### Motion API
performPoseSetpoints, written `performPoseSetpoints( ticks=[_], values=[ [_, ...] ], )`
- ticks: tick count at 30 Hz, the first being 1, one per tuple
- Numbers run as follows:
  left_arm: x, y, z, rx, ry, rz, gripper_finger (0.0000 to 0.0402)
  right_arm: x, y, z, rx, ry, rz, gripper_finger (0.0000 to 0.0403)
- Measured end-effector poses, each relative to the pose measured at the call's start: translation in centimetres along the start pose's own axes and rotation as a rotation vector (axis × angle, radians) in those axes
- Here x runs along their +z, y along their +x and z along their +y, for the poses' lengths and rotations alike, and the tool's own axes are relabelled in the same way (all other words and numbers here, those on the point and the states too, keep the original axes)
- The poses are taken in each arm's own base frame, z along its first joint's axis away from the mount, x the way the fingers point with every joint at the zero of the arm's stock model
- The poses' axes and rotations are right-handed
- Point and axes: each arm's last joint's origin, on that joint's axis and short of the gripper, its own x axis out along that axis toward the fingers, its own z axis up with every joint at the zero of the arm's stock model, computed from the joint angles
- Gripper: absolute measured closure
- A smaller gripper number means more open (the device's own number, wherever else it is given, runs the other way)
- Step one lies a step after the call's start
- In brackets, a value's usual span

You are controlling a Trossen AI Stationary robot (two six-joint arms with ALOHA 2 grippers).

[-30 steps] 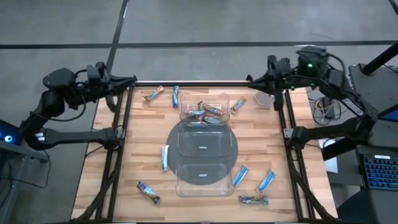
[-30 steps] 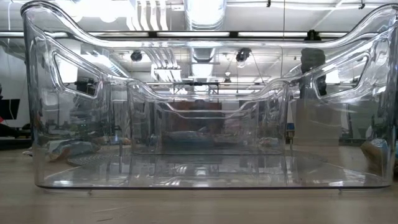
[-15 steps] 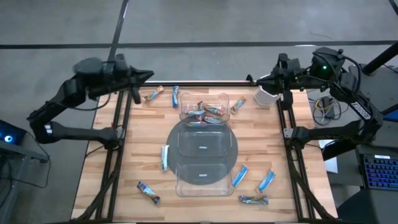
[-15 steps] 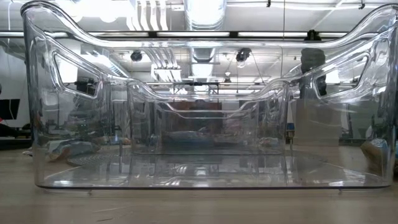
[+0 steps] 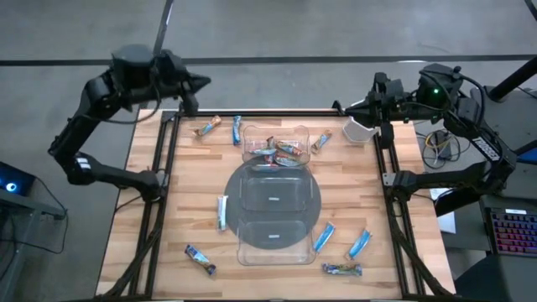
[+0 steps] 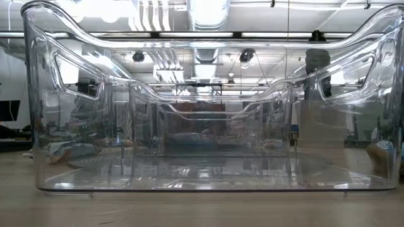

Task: Pick and place Granola Bars by type
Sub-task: Put the blue granola bar into the middle transparent bin

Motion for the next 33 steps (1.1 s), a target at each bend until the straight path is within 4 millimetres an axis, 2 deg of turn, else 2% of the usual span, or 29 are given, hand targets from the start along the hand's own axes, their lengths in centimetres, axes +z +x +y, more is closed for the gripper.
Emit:
performPoseSetpoints(
  ticks=[4, 9, 18, 25, 33],
  values=[
    [1.0, 1.1, 1.4, 0.047, -0.139, -0.004, 0.0402, 0.0, 0.0, 0.0, 0.000, 0.000, 0.000, 0.0394],
    [0.5, 4.5, 3.4, 0.130, -0.364, 0.082, 0.0402, 0.0, 0.0, 0.0, 0.000, 0.001, 0.000, 0.0394],
    [-1.5, 10.2, 4.9, 0.165, -0.391, 0.244, 0.0396, 0.0, 0.0, 0.0, 0.000, 0.009, 0.002, 0.0394],
    [-2.1, 12.3, 5.1, 0.117, -0.394, 0.287, 0.0332, -0.3, -0.1, 0.1, 0.002, 0.022, 0.032, 0.0394],
    [-2.8, 12.7, 5.8, 0.191, -0.445, 0.328, 0.0246, -0.7, -0.4, 0.2, 0.002, 0.053, 0.063, 0.0394]
  ],
)
